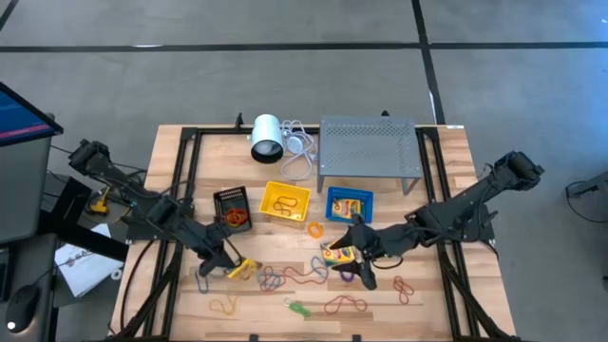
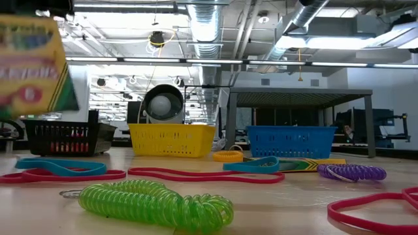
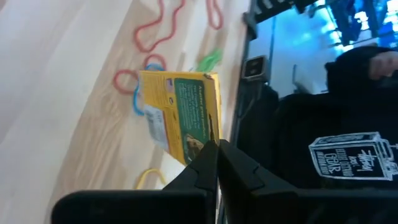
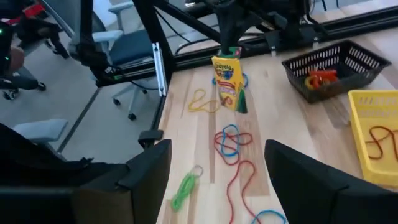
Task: Pick & Place Office Desk Supplies
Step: Put the right crayon box into the blue bin
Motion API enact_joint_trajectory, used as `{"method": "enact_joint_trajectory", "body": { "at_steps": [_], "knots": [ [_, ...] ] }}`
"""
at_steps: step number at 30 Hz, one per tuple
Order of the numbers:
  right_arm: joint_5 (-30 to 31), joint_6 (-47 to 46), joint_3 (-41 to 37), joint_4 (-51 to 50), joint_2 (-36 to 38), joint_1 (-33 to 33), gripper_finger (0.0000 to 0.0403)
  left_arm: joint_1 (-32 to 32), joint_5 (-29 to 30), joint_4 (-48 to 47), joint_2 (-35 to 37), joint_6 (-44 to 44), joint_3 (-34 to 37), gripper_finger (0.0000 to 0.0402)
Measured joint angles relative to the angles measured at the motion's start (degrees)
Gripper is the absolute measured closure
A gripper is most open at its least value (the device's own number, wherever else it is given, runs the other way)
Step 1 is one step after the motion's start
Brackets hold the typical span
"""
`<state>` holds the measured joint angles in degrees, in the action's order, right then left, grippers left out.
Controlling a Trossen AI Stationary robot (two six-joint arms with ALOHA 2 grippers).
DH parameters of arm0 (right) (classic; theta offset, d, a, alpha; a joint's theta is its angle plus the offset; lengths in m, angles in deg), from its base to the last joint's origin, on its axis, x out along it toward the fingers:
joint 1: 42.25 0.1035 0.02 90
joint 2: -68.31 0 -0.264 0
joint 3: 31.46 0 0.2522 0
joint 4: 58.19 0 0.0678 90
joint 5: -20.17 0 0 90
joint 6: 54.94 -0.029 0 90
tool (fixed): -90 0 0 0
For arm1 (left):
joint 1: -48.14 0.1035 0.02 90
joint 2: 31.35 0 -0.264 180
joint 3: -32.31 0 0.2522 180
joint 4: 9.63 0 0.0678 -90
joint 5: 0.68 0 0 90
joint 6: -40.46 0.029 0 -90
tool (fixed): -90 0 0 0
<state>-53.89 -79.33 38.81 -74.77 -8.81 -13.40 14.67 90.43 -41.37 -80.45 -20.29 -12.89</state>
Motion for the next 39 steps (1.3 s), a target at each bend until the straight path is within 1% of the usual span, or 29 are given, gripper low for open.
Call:
{"method": "enact_joint_trajectory", "body": {
  "at_steps": [4, 6, 9, 13, 14, 17, 20, 24, 27, 32, 36, 39],
  "knots": [
    [-3.2, 2.7, 0.1, 4.2, -1.0, -1.3, 0.0149, 0.0, 1.2, 0.0, 0.0, 3.2, -2.5, 0.0401],
    [-6.7, 4.6, 0.0, 6.5, -2.5, -2.1, 0.0149, 0.0, 2.0, 0.1, 0.0, 5.0, -3.9, 0.0401],
    [-12.8, 4.9, 0.0, 10.7, -5.8, -4.4, 0.0149, 0.0, 3.3, 0.1, 0.0, 7.3, -5.7, 0.0401],
    [-15.7, 4.5, 0.0, 15.3, -9.3, -7.8, 0.0149, 0.1, 3.9, 1.9, 0.0, 10.7, -7.3, 0.0401],
    [-17.3, 4.6, 0.0, 17.8, -9.9, -8.7, 0.0149, 0.1, 3.9, 2.8, 0.0, 11.6, -7.4, 0.0401],
    [-25.5, 4.8, 0.9, 23.0, -11.8, -11.6, 0.0149, 0.2, 3.9, 4.5, 0.0, 14.4, -7.6, 0.0401],
    [-33.1, 4.6, 3.4, 24.4, -14.3, -14.3, 0.0149, 0.2, 3.9, 4.7, 0.0, 15.7, -7.6, 0.0401],
    [-39.9, 4.4, 8.3, 24.5, -19.2, -17.0, 0.0147, 0.2, 3.9, 5.1, 0.0, 17.5, -7.6, 0.0401],
    [-43.6, 4.3, 12.6, 23.7, -23.0, -17.9, 0.0147, 0.2, 4.3, 5.9, 0.0, 18.9, -7.6, 0.0401],
    [-47.3, 3.7, 18.5, 22.4, -28.1, -18.1, 0.0147, 0.2, 4.5, 6.2, 0.0, 20.0, -7.6, 0.0401],
    [-48.5, 5.0, 22.2, 21.2, -30.5, -18.2, 0.0147, 0.2, 4.6, 6.5, 0.0, 20.3, -7.6, 0.0401],
    [-48.6, 6.3, 23.3, 19.3, -31.1, -18.6, 0.0147, 0.2, 4.6, 7.0, 0.0, 20.3, -7.6, 0.0401]
  ]
}}
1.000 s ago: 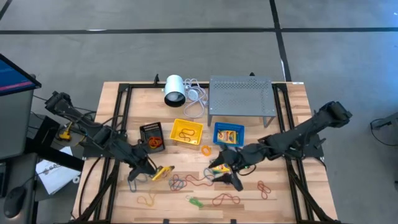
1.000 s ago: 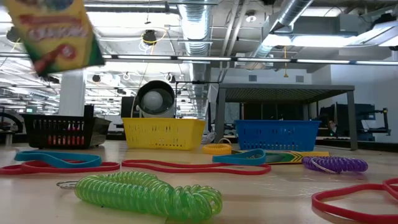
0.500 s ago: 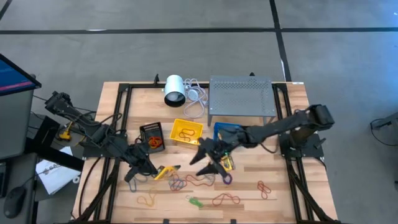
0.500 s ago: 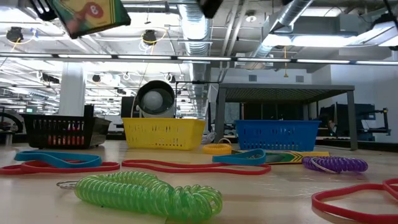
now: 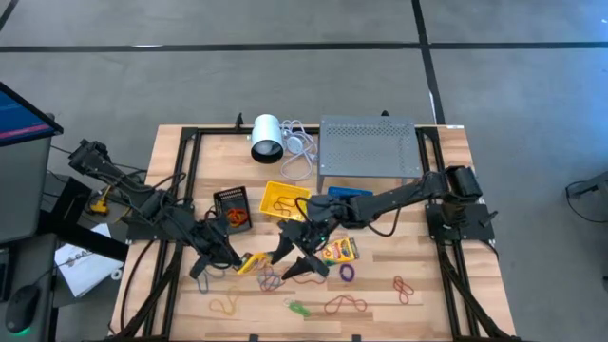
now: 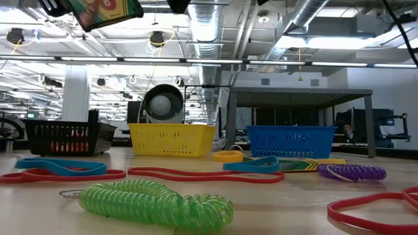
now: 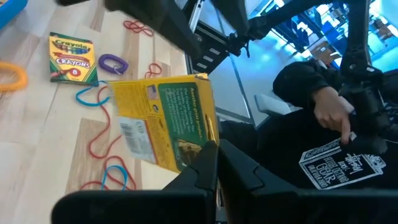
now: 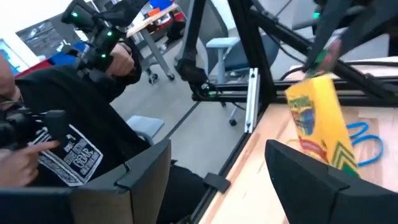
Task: Pick & Place Office Desk Supplies
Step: Put the right crayon box into the blue bin
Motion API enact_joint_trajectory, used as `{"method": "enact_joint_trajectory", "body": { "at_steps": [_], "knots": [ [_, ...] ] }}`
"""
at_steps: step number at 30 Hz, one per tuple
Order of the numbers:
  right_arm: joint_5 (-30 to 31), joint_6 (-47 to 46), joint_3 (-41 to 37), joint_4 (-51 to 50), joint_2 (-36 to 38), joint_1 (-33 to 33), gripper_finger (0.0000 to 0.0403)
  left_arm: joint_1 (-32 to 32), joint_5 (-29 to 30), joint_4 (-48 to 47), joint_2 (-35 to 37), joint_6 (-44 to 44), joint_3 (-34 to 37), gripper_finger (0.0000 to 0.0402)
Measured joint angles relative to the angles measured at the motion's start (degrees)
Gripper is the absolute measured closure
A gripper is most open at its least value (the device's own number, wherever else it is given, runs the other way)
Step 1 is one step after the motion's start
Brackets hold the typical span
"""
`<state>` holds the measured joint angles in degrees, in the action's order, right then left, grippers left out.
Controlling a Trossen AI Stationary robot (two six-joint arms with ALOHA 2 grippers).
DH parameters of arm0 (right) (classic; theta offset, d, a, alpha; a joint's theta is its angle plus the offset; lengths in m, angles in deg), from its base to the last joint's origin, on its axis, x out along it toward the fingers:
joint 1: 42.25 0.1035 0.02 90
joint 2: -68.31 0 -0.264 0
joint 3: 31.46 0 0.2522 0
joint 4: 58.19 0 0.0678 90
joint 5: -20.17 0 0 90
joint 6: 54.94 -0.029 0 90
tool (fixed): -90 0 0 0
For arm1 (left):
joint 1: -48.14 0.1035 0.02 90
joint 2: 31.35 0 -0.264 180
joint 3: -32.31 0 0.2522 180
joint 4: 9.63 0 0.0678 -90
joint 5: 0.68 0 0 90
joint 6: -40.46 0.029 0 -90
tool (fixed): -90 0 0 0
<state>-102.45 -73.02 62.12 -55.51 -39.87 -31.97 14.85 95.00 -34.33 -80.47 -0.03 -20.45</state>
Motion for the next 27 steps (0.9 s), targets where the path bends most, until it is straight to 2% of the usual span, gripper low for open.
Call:
{"method": "enact_joint_trajectory", "body": {
  "at_steps": [5, 19, 27],
  "knots": [
    [2.7, 1.8, 0.3, -0.1, 0.0, -0.9, 0.0147, 0.0, 0.0, 0.1, 0.0, 0.4, 0.0, 0.0401],
    [4.3, 3.6, 0.2, -1.0, 0.0, -4.6, 0.0147, 0.0, -0.7, 1.1, 0.0, 1.3, 0.0, 0.0401],
    [4.9, 3.8, 0.3, 2.1, -1.7, -4.8, 0.0147, 0.9, -1.0, 1.2, 0.0, 2.8, 0.0, 0.0401]
  ]
}}
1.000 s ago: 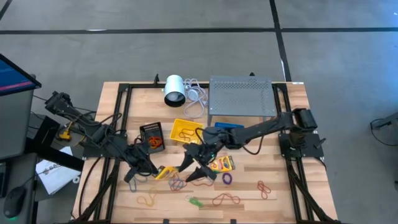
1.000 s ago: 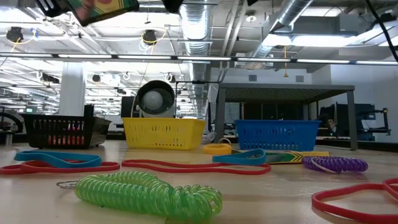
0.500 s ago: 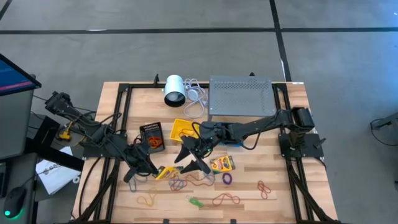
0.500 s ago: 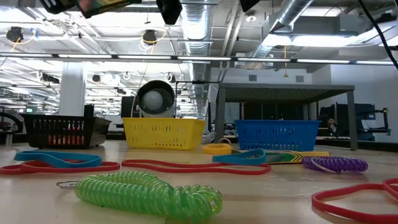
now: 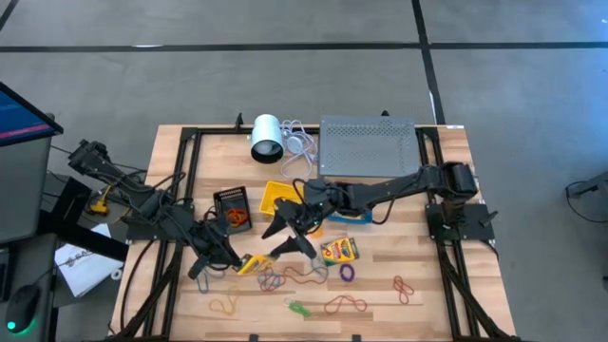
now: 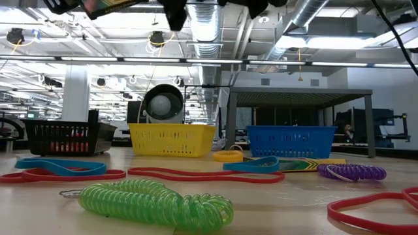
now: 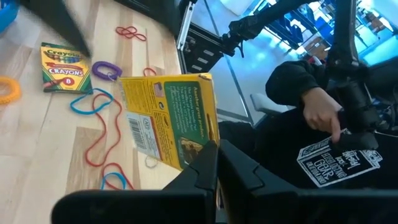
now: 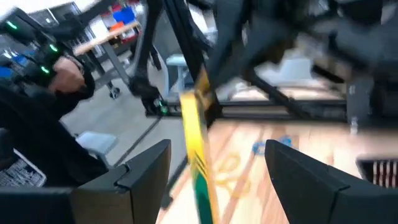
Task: Pick & Place Office Desk Supplies
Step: Put the right crayon box into the blue bin
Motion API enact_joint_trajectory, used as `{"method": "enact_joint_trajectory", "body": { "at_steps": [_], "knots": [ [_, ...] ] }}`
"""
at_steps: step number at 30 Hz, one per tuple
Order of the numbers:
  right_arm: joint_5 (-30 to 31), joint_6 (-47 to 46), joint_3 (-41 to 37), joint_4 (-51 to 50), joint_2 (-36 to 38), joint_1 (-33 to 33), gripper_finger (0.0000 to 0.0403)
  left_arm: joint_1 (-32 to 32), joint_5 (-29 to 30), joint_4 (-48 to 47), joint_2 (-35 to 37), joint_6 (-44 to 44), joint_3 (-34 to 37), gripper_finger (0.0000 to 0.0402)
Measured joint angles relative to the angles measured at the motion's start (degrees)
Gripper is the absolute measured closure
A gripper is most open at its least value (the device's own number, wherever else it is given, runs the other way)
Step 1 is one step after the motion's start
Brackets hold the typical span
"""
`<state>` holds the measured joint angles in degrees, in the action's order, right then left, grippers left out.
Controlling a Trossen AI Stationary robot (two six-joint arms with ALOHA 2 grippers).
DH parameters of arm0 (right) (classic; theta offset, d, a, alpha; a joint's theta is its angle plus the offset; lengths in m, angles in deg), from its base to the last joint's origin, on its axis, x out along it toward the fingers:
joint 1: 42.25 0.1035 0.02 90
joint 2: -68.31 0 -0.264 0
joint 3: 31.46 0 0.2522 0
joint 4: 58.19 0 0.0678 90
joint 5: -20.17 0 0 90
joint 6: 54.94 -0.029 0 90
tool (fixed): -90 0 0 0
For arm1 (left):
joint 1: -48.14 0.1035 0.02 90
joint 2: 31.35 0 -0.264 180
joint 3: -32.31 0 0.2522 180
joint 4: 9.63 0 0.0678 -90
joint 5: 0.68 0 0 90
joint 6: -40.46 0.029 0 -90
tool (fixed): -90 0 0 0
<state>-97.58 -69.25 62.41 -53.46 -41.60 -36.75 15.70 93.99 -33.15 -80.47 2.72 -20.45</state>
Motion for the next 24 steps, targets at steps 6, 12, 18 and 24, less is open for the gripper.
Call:
{"method": "enact_joint_trajectory", "body": {
  "at_steps": [6, 12, 18, 24],
  "knots": [
    [-1.4, -1.9, 1.0, 0.6, -3.2, 0.2, 0.0147, 5.5, -3.0, 1.1, -1.5, 1.5, 0.0, 0.0401],
    [-3.4, -2.0, 1.7, 0.3, -2.8, 0.8, 0.0147, 10.1, -8.8, 1.1, -3.7, 2.7, 0.0, 0.0401],
    [-3.4, -1.7, 1.6, -1.0, -2.9, 0.8, 0.0147, 12.3, -10.6, 2.5, -4.0, 4.7, 0.0, 0.0401],
    [-2.1, -0.7, 1.6, -1.2, -2.9, 0.7, 0.0150, 13.5, -13.4, 5.7, -4.0, 5.8, 0.0, 0.0401]
  ]
}}
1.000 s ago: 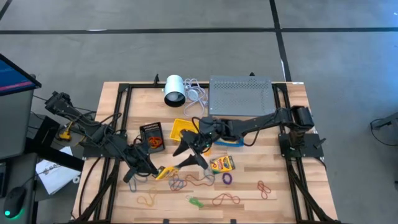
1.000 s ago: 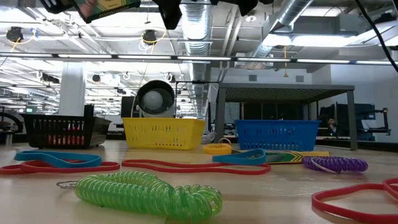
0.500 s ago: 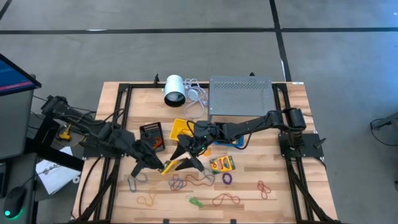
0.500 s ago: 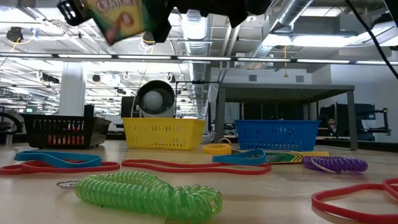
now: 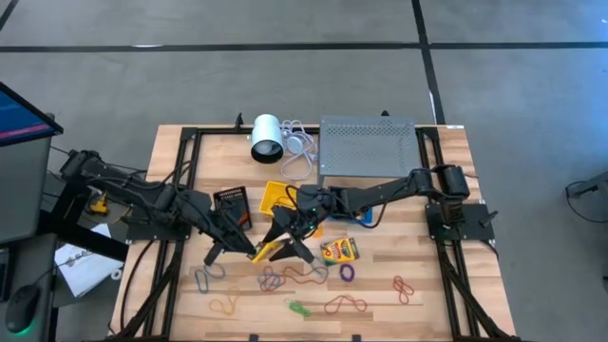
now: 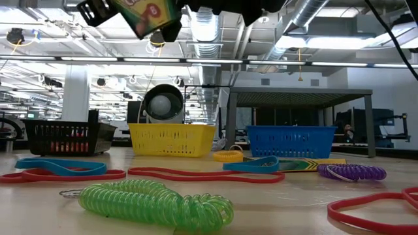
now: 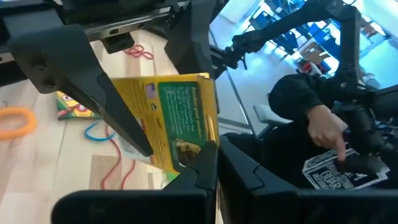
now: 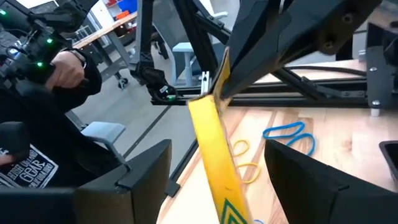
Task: Pick & Place Office Desk Supplies
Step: Put the right crayon box into the blue bin
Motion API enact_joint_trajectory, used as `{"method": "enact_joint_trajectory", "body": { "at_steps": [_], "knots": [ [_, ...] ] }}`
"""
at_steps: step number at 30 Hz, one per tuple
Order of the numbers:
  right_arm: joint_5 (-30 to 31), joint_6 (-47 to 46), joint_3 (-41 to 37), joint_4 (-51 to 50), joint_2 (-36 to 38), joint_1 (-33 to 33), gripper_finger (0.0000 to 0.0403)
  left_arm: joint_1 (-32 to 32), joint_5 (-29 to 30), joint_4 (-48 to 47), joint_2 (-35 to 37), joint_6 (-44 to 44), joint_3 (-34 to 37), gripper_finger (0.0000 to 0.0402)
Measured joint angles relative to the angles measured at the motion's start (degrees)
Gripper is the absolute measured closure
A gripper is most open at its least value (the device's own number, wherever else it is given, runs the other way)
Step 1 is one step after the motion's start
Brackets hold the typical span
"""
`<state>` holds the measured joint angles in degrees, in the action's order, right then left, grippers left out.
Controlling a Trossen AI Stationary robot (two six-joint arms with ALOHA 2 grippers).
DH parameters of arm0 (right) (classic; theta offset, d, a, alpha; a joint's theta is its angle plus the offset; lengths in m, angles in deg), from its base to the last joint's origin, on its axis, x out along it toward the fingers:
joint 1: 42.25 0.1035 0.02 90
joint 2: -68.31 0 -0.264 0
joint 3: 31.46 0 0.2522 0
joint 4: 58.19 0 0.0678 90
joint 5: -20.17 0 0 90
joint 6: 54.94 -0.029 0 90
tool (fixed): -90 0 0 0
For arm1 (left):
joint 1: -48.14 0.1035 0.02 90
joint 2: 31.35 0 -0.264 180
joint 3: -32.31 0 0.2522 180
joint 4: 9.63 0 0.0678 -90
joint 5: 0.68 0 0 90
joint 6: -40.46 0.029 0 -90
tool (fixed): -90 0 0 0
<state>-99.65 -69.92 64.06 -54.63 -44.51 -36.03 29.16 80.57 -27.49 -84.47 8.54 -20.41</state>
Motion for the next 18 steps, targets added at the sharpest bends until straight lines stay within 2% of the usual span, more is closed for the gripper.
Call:
{"method": "enact_joint_trajectory", "body": {
  "at_steps": [3, 6, 13, 18],
  "knots": [
    [0.1, 0.1, 0.0, -0.2, 0.0, 0.0, 0.0169, 0.1, -0.3, 0.2, 0.0, 0.0, 0.0, 0.0401],
    [0.1, 0.5, 0.0, -0.2, 0.0, 0.0, 0.0209, 0.1, -0.3, 0.3, 0.0, 0.1, 0.0, 0.0401],
    [-0.5, 2.7, 0.0, -0.2, 0.0, 0.0, 0.0374, 0.1, -0.4, 0.3, 0.0, 0.2, 0.0, 0.0401],
    [-1.3, 1.7, 0.0, 0.0, 0.0, 0.1, 0.0371, 0.1, -0.5, 0.4, 0.0, 0.1, 0.0, 0.0401]
  ]
}}
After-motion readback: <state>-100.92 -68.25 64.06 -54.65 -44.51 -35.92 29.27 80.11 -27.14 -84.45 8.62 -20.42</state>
